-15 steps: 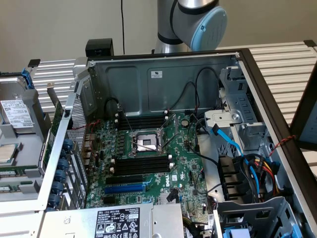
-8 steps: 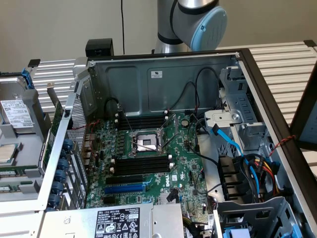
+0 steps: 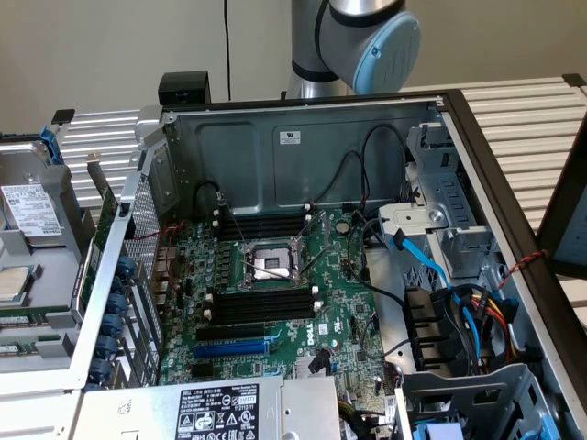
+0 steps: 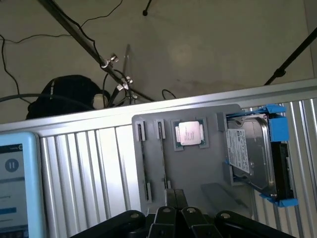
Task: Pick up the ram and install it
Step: 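Reach for the ram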
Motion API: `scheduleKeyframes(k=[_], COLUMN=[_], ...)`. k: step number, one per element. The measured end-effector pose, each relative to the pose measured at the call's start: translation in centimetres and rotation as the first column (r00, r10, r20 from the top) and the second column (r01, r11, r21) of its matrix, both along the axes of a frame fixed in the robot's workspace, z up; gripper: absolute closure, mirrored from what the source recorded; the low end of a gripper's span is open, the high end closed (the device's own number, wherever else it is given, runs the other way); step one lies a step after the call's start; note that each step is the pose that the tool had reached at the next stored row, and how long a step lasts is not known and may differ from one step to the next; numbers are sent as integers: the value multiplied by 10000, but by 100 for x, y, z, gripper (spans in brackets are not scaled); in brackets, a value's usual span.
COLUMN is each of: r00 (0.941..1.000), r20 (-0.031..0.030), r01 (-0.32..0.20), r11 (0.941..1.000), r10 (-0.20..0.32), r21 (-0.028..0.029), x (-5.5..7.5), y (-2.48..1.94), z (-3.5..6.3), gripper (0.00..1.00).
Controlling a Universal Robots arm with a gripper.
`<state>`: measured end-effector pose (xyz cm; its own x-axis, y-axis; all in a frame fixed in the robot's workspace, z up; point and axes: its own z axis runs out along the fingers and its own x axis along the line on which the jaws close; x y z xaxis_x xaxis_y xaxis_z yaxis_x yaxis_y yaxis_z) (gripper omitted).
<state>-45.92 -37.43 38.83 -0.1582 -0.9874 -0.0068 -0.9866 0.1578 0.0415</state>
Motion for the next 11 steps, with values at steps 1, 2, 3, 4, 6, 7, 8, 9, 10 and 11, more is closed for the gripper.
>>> scheduleKeyframes(k=[1, 2, 3, 4, 6, 7, 8, 9, 10, 11], r00=[10000, 10000, 10000, 10000, 10000, 10000, 10000, 10000, 10000, 10000], r20=[1, 1, 2, 1, 2, 2, 2, 2, 2, 1], r01=[0, -2, -3, -4, -5, -5, -5, -6, -7, -7], r11=[10000, 10000, 10000, 10000, 10000, 10000, 10000, 10000, 10000, 10000], r10=[0, 2, 3, 4, 5, 5, 5, 6, 7, 7], r21=[4, 4, 5, 5, 5, 5, 5, 6, 5, 5], x=[0, 0, 0, 0, 0, 0, 0, 0, 0, 0], y=[0, 0, -1, -1, -1, -1, -1, -1, -1, -1], z=[-1, -1, -2, -2, -2, -2, -2, -2, -2, -2], gripper=[90, 90, 90, 90, 90, 90, 90, 90, 89, 83])
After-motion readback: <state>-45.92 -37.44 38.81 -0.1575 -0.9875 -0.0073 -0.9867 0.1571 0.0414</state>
